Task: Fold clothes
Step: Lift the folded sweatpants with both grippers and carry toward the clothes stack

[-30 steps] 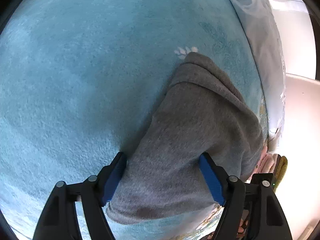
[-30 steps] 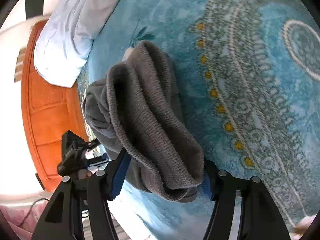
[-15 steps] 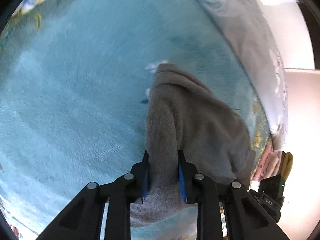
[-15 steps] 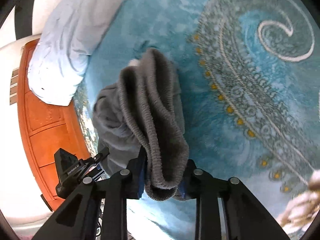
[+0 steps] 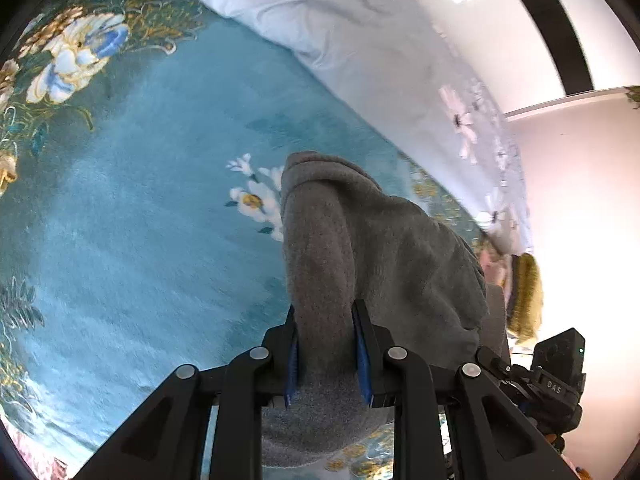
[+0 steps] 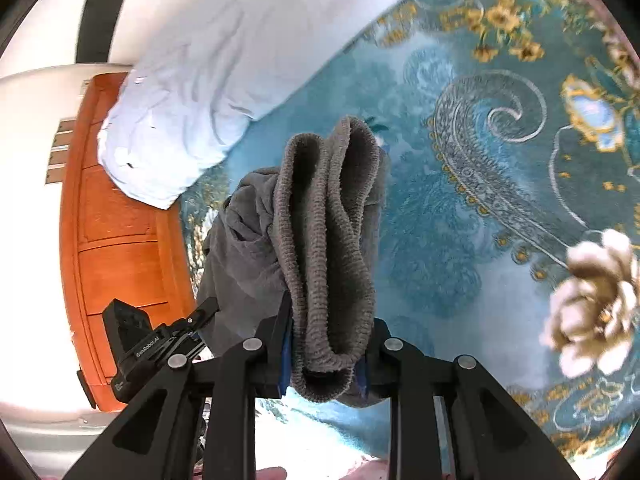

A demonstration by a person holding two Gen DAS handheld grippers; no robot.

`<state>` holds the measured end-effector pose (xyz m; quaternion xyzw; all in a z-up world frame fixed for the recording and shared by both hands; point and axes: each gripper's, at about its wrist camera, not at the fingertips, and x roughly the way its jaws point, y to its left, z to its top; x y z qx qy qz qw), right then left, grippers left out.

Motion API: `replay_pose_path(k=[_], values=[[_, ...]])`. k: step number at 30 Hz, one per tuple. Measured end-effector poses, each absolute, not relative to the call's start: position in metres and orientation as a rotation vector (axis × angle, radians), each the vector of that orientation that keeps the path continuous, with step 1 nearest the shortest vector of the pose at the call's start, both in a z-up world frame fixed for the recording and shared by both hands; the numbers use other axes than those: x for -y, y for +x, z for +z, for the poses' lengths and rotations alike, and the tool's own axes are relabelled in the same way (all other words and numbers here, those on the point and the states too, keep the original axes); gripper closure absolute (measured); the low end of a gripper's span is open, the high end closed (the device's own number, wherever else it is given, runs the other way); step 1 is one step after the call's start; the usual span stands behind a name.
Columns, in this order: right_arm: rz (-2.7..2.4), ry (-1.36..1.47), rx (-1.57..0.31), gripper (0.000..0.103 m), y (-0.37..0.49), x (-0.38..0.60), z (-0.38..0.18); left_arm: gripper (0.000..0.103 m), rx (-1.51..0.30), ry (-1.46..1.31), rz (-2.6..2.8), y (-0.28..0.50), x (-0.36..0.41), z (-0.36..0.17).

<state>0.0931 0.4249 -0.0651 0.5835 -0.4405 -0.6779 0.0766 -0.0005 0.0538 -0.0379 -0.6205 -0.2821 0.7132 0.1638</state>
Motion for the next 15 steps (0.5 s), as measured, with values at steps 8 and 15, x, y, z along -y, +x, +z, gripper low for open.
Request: replay_pose_path(k=[8,15], values=[[-2.182,1.617,1.318,0.078,0.137,-0.432,0.011,0.078,0.753,-1.626,2.019,0.029,-0.082,0.014],[-2.265,1.48,1.375,0.078,0.176,-0.49,0.063,0.078,0.658,-1.536,2.024,0.048,-0.136,0.056]])
